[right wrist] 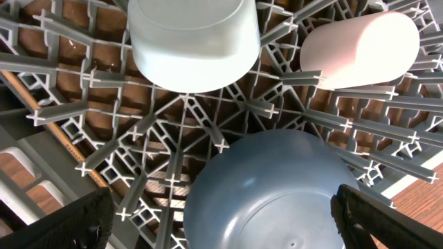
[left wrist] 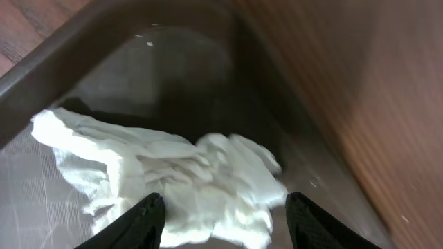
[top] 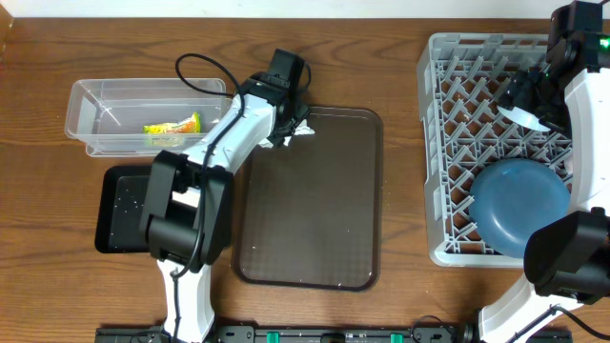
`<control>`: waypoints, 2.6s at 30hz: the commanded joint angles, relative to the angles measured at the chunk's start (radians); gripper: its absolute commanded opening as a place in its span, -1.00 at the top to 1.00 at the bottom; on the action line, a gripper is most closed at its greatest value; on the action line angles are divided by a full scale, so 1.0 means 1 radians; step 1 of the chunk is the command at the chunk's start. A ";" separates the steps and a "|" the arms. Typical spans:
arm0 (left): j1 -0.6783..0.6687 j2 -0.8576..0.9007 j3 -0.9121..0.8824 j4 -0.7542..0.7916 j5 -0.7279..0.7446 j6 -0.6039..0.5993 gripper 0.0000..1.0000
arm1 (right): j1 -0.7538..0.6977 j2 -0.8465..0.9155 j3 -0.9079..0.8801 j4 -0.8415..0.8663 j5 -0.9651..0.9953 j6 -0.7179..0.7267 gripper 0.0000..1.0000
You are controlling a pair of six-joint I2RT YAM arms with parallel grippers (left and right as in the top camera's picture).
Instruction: Sort waste into correct bins and load items into the dishwasher rack
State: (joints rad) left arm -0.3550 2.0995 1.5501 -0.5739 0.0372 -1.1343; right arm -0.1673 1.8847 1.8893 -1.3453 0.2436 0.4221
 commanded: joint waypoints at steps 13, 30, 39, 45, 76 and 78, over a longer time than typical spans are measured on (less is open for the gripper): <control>0.004 0.048 0.002 0.008 -0.023 -0.049 0.88 | -0.002 0.007 0.001 -0.001 0.010 0.019 -0.98; 0.072 -0.332 0.002 -0.073 -0.320 0.032 0.88 | -0.002 0.007 0.001 -0.001 0.010 0.019 -0.99; 0.278 -0.281 0.002 -0.077 -0.393 0.133 0.69 | -0.002 0.007 0.001 -0.001 0.010 0.019 -0.99; 0.370 -0.281 0.002 -0.124 -0.358 0.132 -0.58 | -0.002 0.007 0.001 -0.001 0.010 0.019 -0.97; 0.297 -1.111 -0.287 -0.828 -0.021 0.232 -0.87 | -0.002 0.007 0.001 -0.001 0.010 0.019 -0.99; 0.297 -1.148 -0.303 -0.871 -0.022 0.232 -0.88 | -0.002 0.007 0.001 -0.001 0.010 0.019 -0.99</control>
State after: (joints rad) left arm -0.0544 0.9871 1.2640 -1.4284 0.0185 -0.8982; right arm -0.1673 1.8847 1.8893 -1.3457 0.2432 0.4225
